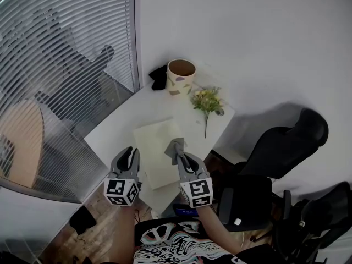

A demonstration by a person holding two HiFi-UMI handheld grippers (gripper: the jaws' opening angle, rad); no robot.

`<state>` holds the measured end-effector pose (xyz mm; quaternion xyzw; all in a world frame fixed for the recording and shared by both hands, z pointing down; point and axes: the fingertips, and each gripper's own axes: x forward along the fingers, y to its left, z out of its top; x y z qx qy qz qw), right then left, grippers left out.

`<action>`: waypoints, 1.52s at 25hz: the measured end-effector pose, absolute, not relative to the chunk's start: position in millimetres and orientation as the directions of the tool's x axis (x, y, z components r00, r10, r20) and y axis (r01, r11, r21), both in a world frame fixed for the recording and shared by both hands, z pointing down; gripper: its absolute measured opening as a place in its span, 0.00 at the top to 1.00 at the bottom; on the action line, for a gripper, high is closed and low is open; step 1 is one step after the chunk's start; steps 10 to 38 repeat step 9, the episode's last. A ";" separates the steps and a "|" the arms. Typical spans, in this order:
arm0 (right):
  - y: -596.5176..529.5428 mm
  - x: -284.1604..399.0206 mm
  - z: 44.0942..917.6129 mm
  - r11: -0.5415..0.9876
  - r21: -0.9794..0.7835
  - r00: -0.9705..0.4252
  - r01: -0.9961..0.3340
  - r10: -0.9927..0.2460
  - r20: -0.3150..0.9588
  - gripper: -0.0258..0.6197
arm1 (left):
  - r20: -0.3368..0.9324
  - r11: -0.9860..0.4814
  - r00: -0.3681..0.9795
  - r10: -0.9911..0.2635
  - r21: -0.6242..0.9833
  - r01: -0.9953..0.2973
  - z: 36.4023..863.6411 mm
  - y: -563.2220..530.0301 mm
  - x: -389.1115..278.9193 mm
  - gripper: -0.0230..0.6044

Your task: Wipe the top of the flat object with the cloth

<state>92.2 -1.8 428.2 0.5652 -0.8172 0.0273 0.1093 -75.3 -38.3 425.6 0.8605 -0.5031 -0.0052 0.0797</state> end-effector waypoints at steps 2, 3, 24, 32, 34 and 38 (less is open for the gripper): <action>-1.2 89.8 428.0 0.363 0.080 -0.340 -0.929 -0.917 0.211 0.93 | 0.073 -0.479 0.493 -0.867 0.151 -0.865 426.9 -37.2 -78.0 0.79; -1.3 89.0 427.1 0.363 0.080 -0.341 -0.928 -0.917 0.209 0.93 | 0.075 -0.478 0.493 -0.867 0.153 -0.865 427.3 -36.7 -78.6 0.79; 1.0 84.2 431.4 0.371 0.092 -0.344 -0.924 -0.911 0.226 0.93 | 0.071 -0.486 0.499 -0.864 0.144 -0.862 427.2 -31.2 -81.0 0.79; 1.0 84.2 431.4 0.371 0.092 -0.344 -0.924 -0.911 0.226 0.93 | 0.071 -0.486 0.499 -0.864 0.144 -0.862 427.2 -31.2 -81.0 0.79; 1.0 84.2 431.4 0.371 0.092 -0.344 -0.924 -0.911 0.226 0.93 | 0.071 -0.486 0.499 -0.864 0.144 -0.862 427.2 -31.2 -81.0 0.79; 1.0 84.2 431.4 0.371 0.092 -0.344 -0.924 -0.911 0.226 0.93 | 0.071 -0.486 0.499 -0.864 0.144 -0.862 427.2 -31.2 -81.0 0.79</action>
